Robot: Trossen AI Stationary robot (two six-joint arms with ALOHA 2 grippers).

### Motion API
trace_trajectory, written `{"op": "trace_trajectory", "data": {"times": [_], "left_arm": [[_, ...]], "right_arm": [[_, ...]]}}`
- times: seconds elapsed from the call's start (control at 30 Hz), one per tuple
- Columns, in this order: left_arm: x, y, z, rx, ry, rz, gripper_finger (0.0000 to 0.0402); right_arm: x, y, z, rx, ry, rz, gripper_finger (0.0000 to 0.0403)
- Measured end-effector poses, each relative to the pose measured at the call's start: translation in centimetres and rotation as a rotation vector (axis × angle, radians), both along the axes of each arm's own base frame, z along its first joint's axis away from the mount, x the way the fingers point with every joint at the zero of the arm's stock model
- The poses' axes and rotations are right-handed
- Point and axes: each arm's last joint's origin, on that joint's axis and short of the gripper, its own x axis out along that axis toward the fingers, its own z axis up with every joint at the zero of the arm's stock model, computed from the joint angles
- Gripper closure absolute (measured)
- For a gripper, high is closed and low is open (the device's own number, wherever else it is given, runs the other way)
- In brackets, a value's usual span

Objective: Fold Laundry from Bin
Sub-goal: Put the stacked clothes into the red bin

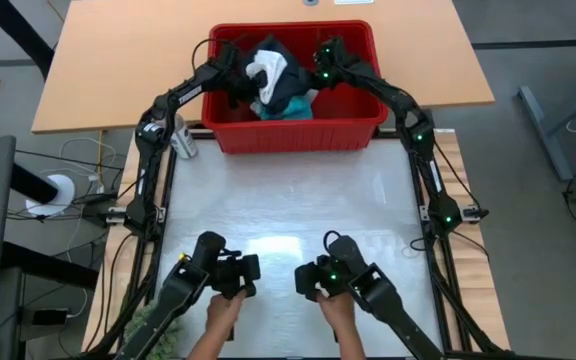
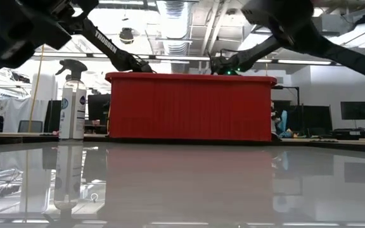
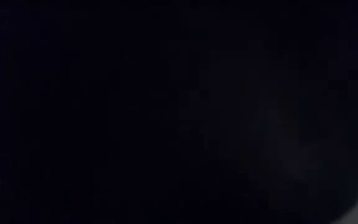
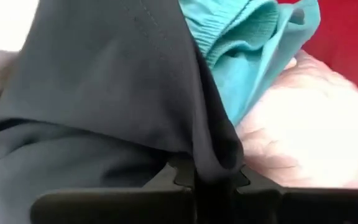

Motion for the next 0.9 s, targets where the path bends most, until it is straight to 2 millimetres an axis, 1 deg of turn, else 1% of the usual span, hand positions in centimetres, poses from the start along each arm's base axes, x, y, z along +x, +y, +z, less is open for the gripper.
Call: {"op": "trace_trajectory", "data": {"times": [0.07, 0.17, 0.3, 0.4, 0.47, 0.57, 0.67, 0.9], "left_arm": [[0.0, 0.1, 0.0, 0.074, 0.028, -0.053, 0.0298], [0.2, 0.1, 0.0, 0.130, 0.045, -0.097, 0.0254], [0.1, -0.1, -0.1, 0.118, 0.036, -0.130, 0.0206], [-0.3, -0.1, -0.1, 0.068, 0.001, -0.146, 0.0185], [-0.5, -0.1, -0.1, 0.040, -0.027, -0.158, 0.0177], [-0.6, -0.1, -0.1, 0.018, -0.038, -0.162, 0.0173], [-0.6, 0.0, 0.4, 0.023, -0.047, -0.164, 0.0173], [-0.8, 0.4, 3.4, 0.082, -0.069, -0.175, 0.0174]], "right_arm": [[-0.2, -0.1, -0.1, -0.005, 0.021, -0.008, 0.0339], [-0.5, -0.2, 0.4, -0.034, 0.017, -0.019, 0.0290], [-1.6, -0.8, 0.9, -0.035, 0.032, -0.055, 0.0228], [-2.5, -1.5, 1.1, -0.041, 0.029, -0.076, 0.0191], [-3.4, -1.9, 1.4, -0.038, 0.030, -0.094, 0.0174], [-4.2, -2.4, 2.1, -0.045, 0.024, -0.110, 0.0163], [-5.0, -2.7, 3.1, -0.055, 0.000, -0.114, 0.0161], [-5.8, -2.5, 5.2, -0.118, -0.013, -0.114, 0.0169]]}}
